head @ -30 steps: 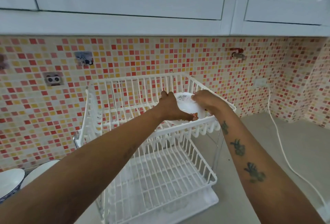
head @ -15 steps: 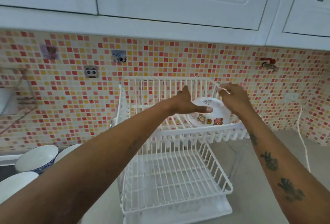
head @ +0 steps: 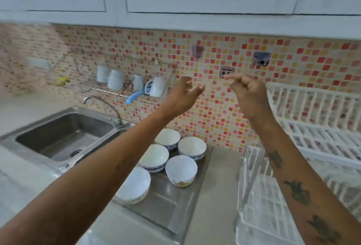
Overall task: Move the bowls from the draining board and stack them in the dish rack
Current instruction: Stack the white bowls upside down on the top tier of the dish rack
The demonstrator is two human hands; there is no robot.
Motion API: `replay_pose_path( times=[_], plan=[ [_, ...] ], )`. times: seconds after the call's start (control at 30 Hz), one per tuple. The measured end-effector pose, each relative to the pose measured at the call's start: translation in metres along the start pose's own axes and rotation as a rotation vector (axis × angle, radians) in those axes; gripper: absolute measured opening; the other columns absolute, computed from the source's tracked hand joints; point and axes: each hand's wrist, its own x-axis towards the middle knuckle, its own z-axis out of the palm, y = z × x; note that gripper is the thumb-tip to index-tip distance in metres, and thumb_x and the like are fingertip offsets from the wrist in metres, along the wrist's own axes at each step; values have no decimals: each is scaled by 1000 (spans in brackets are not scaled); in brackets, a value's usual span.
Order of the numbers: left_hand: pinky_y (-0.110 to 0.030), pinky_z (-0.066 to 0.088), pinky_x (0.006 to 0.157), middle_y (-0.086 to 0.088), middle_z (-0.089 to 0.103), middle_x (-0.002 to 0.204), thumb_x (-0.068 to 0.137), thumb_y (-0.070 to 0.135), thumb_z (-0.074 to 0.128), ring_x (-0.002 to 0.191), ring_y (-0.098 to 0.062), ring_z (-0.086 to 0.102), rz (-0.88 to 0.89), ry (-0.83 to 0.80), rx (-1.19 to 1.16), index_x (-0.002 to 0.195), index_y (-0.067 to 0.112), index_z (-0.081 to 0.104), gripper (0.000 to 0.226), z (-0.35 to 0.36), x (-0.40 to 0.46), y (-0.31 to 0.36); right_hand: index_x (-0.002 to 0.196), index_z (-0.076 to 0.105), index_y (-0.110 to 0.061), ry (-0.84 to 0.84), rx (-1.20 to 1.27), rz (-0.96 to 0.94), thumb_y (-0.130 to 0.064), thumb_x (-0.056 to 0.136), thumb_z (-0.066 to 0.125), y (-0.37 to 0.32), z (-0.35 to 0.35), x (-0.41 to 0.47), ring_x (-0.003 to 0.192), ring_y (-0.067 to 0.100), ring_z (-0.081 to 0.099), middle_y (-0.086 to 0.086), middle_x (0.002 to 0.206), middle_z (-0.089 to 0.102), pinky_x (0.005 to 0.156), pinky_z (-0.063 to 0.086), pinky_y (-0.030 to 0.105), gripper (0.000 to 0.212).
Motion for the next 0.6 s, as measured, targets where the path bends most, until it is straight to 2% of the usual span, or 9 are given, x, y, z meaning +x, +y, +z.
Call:
replay_pose_path(
  times=[0.03, 0.1, 0.13, 0.23, 0.27, 0.33, 0.43, 0.53, 0.6],
  plan=[
    [-36, 50, 87, -13, 56, 135, 94, 43, 53, 116, -27, 59, -68, 35, 14, 143, 10, 36, 61, -19, -2, -21, 107, 67, -16, -71, 26, 41, -18, 96, 51, 2, 24, -1, 104, 32, 62, 7, 98, 70, 75, 53, 20, 20],
    [-31, 46, 80, -17, 61, 130, 96, 39, 53, 102, -24, 61, -211, 67, 53, 139, 5, 41, 56, -54, -11, -62, 102, 66, -20, -235, 67, 157, -19, 97, 51, 17, 73, -2, 106, 17, 59, -3, 108, 64, 92, 48, 28, 16],
    [-30, 46, 83, -19, 62, 128, 95, 39, 55, 101, -24, 61, -286, 76, 64, 137, 2, 43, 57, -69, -16, -84, 100, 65, -22, -317, 72, 230, -20, 96, 51, 30, 99, -2, 105, 14, 55, -1, 113, 62, 93, 45, 31, 15],
    [-38, 42, 107, -20, 58, 133, 85, 59, 59, 124, -34, 55, -444, 97, 91, 134, -2, 50, 79, -104, -31, -152, 99, 66, -17, -522, 75, 469, -21, 94, 55, 78, 171, -12, 99, 18, 53, 9, 120, 63, 91, 45, 36, 12],
    [-39, 41, 106, -23, 58, 131, 90, 50, 58, 125, -37, 54, -491, 86, 101, 130, -5, 53, 68, -110, -39, -170, 103, 65, -15, -572, 82, 561, -21, 93, 57, 97, 192, -17, 94, 19, 52, 11, 115, 62, 88, 45, 34, 15],
    [-40, 47, 90, -28, 62, 112, 99, 27, 51, 105, -38, 61, -595, 69, 97, 112, -6, 62, 38, -117, -54, -207, 114, 59, -10, -647, 82, 759, -23, 92, 59, 131, 225, -33, 74, 16, 46, 8, 91, 54, 71, 41, 26, 26],
    [-29, 36, 69, -14, 55, 82, 99, 26, 50, 78, -20, 49, -700, 61, 23, 95, -2, 67, 33, -118, -74, -258, 96, 51, -13, -682, 91, 1001, -22, 93, 56, 170, 261, -64, 54, 11, 29, 2, 68, 37, 50, 22, 20, 11],
    [-23, 33, 54, 0, 47, 56, 99, 19, 52, 56, -14, 39, -792, 43, -35, 71, 7, 59, 31, -105, -86, -299, 95, 47, -19, -637, 57, 1096, -17, 94, 54, 199, 289, -87, 55, 9, 31, -2, 66, 39, 48, 24, 20, 7],
    [-15, 35, 43, 4, 46, 56, 98, 15, 53, 55, -10, 37, -833, 4, -77, 76, 11, 56, 22, -94, -95, -317, 104, 50, -18, -614, 14, 1144, -18, 94, 54, 214, 302, -100, 60, 11, 41, -1, 72, 48, 50, 31, 23, 11]
  ],
)
